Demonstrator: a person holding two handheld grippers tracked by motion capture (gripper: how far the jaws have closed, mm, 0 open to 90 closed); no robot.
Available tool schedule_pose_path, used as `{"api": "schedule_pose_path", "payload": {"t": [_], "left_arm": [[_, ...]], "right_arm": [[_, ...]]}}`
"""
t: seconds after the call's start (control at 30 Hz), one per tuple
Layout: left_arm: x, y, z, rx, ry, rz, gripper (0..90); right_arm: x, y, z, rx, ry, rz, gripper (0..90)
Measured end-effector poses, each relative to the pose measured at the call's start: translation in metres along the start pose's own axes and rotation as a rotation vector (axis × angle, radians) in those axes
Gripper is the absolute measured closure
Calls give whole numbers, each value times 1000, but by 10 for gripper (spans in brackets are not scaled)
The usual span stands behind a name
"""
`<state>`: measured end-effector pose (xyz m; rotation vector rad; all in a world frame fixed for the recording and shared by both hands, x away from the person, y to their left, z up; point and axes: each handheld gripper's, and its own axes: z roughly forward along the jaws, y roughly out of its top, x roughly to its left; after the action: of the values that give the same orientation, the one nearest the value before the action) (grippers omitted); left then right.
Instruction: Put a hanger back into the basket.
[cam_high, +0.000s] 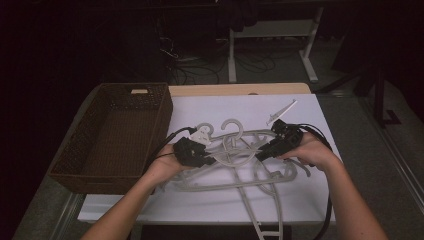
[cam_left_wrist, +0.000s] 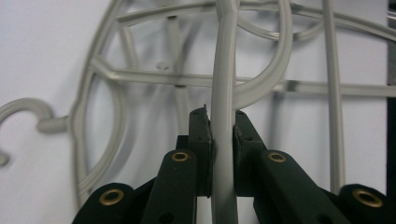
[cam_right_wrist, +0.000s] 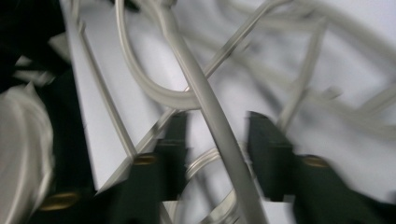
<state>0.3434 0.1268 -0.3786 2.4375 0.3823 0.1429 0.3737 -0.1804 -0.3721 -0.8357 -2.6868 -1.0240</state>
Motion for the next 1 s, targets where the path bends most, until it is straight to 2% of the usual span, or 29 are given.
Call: {"api": "schedule_pose_path", "payload": {"t": [0.07, 0.13, 0.2, 0.27, 0.43, 0.57, 0.73, 0.77, 0.93, 1.0], "left_arm": [[0, 0, -2, -3, 14, -20, 817], [1, 2, -6, -10, 32, -43, 817], [3, 4, -14, -2, 49, -57, 817], [6, 6, -23, -13, 68, -87, 817], [12, 11, -54, -23, 123, -120, 817], [23, 10, -76, -33, 166, -153, 817], [39, 2, -108, -62, 203, -186, 817], [41, 1, -114, -68, 216, -192, 817], [55, -6, -145, -93, 257, -221, 817], [60, -10, -157, -91, 288, -228, 817]], "right_arm": [[0, 1, -5, -50, -12, -2, 439], [2, 1, -13, -111, -39, 10, 390], [4, 1, -22, -145, -76, 5, 336], [6, 0, -30, -175, -99, 7, 319], [15, -6, -44, -246, -170, -1, 237], [21, -9, -50, -276, -217, 2, 188], [24, -16, -45, -282, -286, 14, 165], [25, -19, -43, -291, -305, 21, 161], [24, -35, -35, -317, -344, 74, 143], [25, -42, -32, -331, -375, 93, 140]]}}
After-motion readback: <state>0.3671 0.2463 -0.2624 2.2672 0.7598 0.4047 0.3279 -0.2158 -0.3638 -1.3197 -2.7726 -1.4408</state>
